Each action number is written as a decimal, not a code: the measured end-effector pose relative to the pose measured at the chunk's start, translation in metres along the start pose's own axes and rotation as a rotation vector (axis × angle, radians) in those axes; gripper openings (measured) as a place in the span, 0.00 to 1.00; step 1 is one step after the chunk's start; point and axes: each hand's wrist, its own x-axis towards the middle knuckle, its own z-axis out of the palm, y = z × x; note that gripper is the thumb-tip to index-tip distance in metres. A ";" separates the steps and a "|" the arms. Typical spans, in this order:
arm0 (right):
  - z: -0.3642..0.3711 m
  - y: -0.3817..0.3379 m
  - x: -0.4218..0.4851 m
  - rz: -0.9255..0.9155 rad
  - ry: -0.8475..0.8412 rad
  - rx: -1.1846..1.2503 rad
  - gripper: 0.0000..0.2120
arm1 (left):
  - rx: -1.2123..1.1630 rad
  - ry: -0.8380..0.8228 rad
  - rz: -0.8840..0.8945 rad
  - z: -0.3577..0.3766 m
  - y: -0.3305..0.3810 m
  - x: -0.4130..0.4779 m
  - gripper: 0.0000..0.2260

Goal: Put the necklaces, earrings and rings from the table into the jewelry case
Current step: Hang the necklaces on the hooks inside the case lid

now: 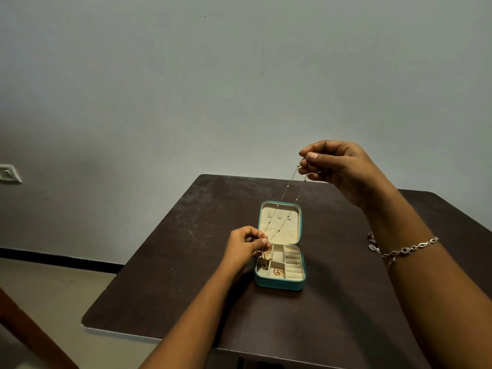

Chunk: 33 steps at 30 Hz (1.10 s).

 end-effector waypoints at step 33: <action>-0.037 0.027 -0.032 0.156 0.220 0.227 0.07 | 0.051 0.016 -0.064 -0.001 -0.003 0.001 0.07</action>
